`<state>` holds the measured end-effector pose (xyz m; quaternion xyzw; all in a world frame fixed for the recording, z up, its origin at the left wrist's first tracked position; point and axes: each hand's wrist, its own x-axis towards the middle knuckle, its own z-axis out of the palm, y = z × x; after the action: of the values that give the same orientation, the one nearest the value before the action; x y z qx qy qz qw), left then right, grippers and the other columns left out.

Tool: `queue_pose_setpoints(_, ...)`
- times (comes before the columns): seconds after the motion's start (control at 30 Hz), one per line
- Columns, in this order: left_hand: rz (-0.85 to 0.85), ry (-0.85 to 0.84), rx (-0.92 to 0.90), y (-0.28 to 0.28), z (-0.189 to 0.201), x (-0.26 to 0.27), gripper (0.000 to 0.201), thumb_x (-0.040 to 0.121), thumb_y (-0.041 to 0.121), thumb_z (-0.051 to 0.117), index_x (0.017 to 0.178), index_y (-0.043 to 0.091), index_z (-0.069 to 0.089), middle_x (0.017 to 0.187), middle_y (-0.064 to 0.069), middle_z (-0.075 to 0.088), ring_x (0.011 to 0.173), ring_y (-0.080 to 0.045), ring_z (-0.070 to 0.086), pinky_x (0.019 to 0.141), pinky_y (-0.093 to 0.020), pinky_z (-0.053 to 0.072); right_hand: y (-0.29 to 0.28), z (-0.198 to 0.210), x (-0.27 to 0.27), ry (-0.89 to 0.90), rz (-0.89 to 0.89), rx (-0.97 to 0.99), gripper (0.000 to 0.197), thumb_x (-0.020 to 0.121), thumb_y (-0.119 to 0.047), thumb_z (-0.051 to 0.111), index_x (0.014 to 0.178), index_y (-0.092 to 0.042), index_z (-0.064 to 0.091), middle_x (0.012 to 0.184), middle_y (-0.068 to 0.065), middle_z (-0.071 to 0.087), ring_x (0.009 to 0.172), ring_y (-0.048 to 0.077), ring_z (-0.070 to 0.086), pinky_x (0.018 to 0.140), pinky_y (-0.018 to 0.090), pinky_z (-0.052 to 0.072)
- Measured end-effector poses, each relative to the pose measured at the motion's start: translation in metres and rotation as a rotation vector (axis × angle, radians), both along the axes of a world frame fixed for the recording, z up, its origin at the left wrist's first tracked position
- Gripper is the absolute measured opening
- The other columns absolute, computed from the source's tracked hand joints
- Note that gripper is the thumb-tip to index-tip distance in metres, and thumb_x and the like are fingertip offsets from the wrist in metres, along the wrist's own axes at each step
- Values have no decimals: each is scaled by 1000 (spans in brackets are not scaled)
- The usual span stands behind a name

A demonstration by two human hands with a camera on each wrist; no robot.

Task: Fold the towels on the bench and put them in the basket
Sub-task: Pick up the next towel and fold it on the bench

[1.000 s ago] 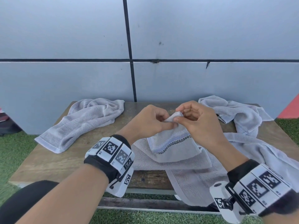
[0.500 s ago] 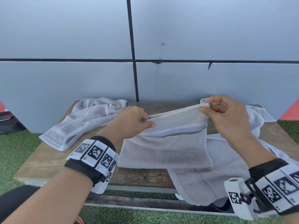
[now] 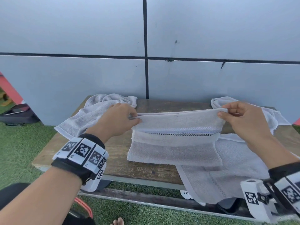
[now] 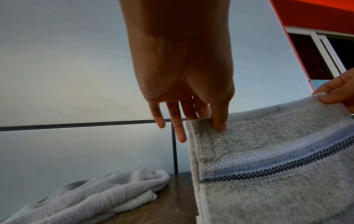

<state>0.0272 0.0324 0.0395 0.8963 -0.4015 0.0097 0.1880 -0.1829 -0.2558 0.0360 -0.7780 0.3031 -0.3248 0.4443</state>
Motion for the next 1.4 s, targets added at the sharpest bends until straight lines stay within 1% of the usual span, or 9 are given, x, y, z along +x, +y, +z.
queue_pose_setpoints(0.17,13,-13,3,7,2,-2,38,93,49,61,63,27,51,69,2,59,66,-11,46,66,-33,31,8,3,-3,117,74,-19,12,89,-9,70,88,-21,69,86,2,69,78,14,58,71,18,42)
queue_pose_setpoints(0.3,29,-68,25,11,-1,1,35,93,46,62,73,18,61,70,2,59,72,-17,49,79,-36,36,10,-1,-3,135,78,-26,18,89,-11,71,80,-26,66,82,3,68,78,17,57,78,29,46)
queue_pose_setpoints(0.43,9,-81,53,13,-6,4,14,93,32,66,88,19,69,68,14,48,82,-19,46,91,-40,37,9,-7,-2,169,62,-54,7,89,-11,71,88,-18,70,77,0,65,69,14,55,65,22,44)
queue_pose_setpoints(0.57,12,-90,48,14,-7,3,8,94,26,64,95,21,71,71,14,48,87,-20,47,91,-42,40,11,-9,-3,168,35,-66,10,88,-10,71,86,-20,70,75,-4,66,69,15,61,66,25,47)
queue_pose_setpoints(0.73,47,-23,-43,13,0,-2,10,93,18,63,88,17,72,77,4,62,86,-25,59,86,-44,48,7,0,-11,138,33,38,17,86,-8,72,81,-24,70,87,6,73,87,33,71,92,49,55)
queue_pose_setpoints(0.9,54,168,-297,10,42,-4,6,84,14,76,90,16,74,83,0,75,84,-22,71,83,-37,57,-8,37,-9,134,38,148,13,84,-3,75,79,-13,68,81,8,69,80,25,66,83,38,61)
queue_pose_setpoints(1.0,52,177,-333,2,79,4,20,83,13,78,99,17,67,78,2,74,75,-19,69,67,-25,51,-15,74,8,126,-5,55,6,80,-4,76,79,-8,72,78,16,69,71,24,66,84,46,61)
queue_pose_setpoints(1.23,188,61,-598,-6,147,28,9,83,16,79,92,13,76,84,-9,74,69,-11,61,55,-14,44,-12,147,41,-275,59,32,22,78,5,72,77,-16,68,71,3,63,76,21,67,79,31,61)
queue_pose_setpoints(1.4,129,64,-743,12,145,19,4,86,15,76,88,17,73,90,-6,74,77,-11,65,72,-14,53,-9,135,32,-397,133,-5,21,85,1,71,81,-20,71,82,4,63,77,16,68,84,34,59)
